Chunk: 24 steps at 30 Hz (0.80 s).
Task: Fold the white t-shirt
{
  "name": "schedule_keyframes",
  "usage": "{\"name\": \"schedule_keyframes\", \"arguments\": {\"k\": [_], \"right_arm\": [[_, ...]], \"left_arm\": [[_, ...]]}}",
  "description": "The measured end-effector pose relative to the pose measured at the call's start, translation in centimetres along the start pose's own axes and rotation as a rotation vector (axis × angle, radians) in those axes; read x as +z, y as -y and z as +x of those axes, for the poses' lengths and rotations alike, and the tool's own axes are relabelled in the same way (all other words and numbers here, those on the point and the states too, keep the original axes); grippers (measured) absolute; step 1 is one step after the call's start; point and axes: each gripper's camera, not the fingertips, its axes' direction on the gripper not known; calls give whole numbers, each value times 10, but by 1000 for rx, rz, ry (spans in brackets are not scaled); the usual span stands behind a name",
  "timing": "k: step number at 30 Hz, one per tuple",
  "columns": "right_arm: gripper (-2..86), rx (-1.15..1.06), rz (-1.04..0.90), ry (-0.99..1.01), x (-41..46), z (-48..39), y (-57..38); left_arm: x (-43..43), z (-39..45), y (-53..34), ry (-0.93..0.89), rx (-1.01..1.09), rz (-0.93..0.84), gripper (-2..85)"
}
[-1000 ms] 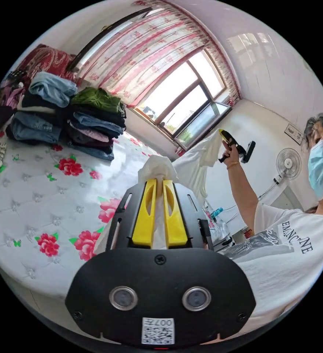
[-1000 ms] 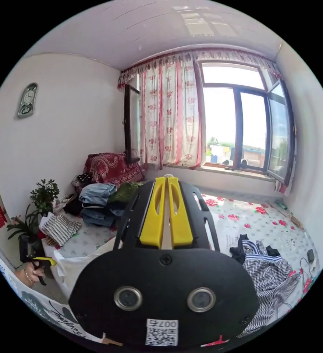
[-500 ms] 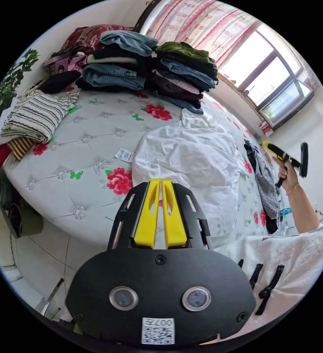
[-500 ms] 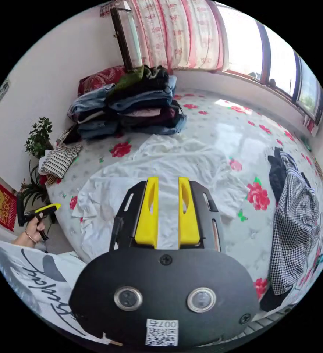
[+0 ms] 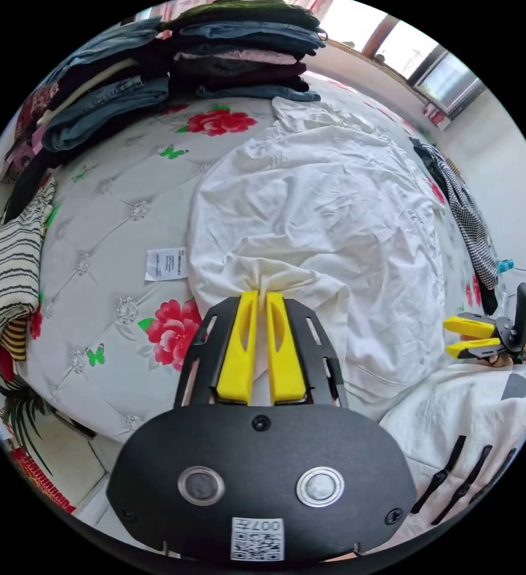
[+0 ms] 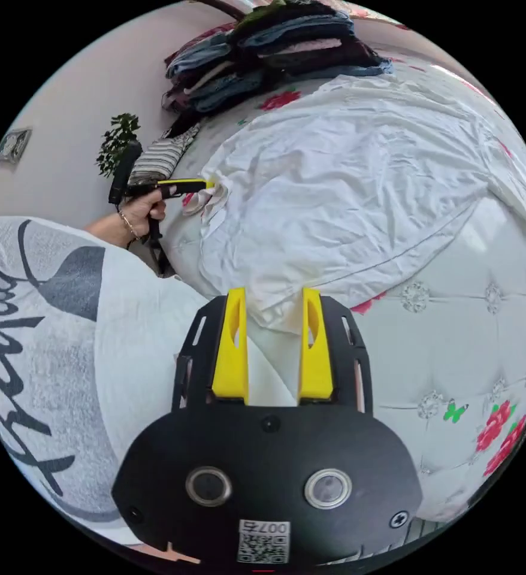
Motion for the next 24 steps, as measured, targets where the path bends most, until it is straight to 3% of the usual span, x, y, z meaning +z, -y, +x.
{"name": "schedule_keyframes", "arguments": {"k": [1,2,6,14,18,24], "right_arm": [[46,-25,-86,-51,15,-6,10],[29,-82,-6,-197,9,-15,12],[6,-79,-93,-266,-6,-9,28],[32,182,221,-374,-148,31,-21],[55,175,271,-359,-148,21,-31],[64,219,136,-298,-84,19,-39]], "left_arm": [[-2,3,1,-12,1,11,-3],[-2,4,1,-19,0,1,-4],[-16,7,-4,-17,-17,-37,-9],[-46,26,-24,-151,6,37,-6],[-55,40,-18,-91,-1,60,23],[-62,22,-23,-96,-57,37,76]]}}
